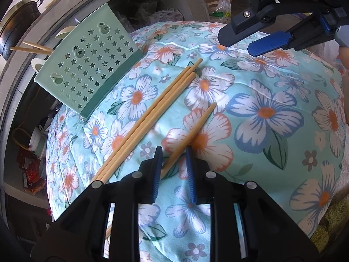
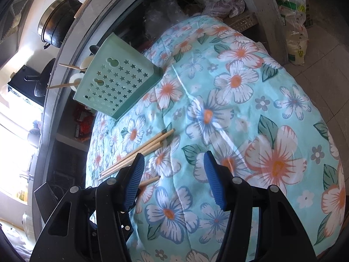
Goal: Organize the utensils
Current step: 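Grasp a chopstick with the left tool while the right tool grasps another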
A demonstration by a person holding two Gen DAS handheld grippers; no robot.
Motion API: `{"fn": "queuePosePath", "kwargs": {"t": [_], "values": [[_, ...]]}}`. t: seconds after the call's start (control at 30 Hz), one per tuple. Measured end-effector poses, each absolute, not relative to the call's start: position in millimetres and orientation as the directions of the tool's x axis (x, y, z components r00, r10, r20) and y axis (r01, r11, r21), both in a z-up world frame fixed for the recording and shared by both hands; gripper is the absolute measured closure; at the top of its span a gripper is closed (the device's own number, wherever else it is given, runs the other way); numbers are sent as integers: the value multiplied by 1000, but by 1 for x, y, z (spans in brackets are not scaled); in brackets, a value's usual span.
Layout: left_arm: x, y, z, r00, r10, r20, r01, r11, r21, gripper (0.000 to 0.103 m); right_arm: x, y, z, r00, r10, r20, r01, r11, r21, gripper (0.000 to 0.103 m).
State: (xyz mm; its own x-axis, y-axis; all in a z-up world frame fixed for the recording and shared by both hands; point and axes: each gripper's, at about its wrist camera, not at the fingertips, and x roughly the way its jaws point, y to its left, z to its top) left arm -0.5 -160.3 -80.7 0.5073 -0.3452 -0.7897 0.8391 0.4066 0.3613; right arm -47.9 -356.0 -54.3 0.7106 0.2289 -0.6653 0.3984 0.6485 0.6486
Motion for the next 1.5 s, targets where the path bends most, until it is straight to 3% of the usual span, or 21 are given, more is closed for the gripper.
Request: {"fn": "queuePosePath", "kwargs": {"t": [0.63, 1.0, 1.5], "values": [[0, -160, -81, 508, -346, -789, 840, 404, 364, 84, -48, -359, -62, 715, 279, -641, 389, 603, 697, 47], [0, -160, -81, 508, -346, -789, 839, 404, 363, 84, -26, -359, -72, 749, 456, -482, 297, 419, 858, 48], [1, -160, -81, 511, -349, -785, 838, 405, 365, 84, 11, -349, -108, 720, 484, -497, 404, 290, 868, 66]]}}
